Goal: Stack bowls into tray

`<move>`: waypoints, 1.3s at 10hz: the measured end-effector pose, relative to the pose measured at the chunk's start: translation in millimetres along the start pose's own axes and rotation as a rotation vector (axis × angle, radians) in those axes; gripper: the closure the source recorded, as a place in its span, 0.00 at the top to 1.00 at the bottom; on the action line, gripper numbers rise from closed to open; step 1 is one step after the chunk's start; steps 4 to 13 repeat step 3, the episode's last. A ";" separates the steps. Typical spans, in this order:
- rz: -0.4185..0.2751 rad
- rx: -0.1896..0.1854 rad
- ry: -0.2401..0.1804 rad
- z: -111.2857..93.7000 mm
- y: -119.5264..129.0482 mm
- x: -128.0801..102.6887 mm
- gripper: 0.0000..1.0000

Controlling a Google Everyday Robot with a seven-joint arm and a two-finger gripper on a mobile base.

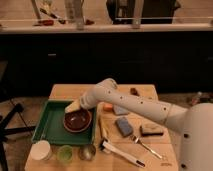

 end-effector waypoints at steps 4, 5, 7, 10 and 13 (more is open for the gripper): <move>-0.004 -0.027 0.018 -14.0 4.5 7.4 0.80; -0.004 -0.027 0.018 -14.0 4.5 7.4 0.80; -0.004 -0.027 0.018 -14.0 4.5 7.4 0.80; -0.004 -0.027 0.018 -14.0 4.5 7.4 0.80; -0.004 -0.027 0.018 -14.0 4.5 7.4 0.80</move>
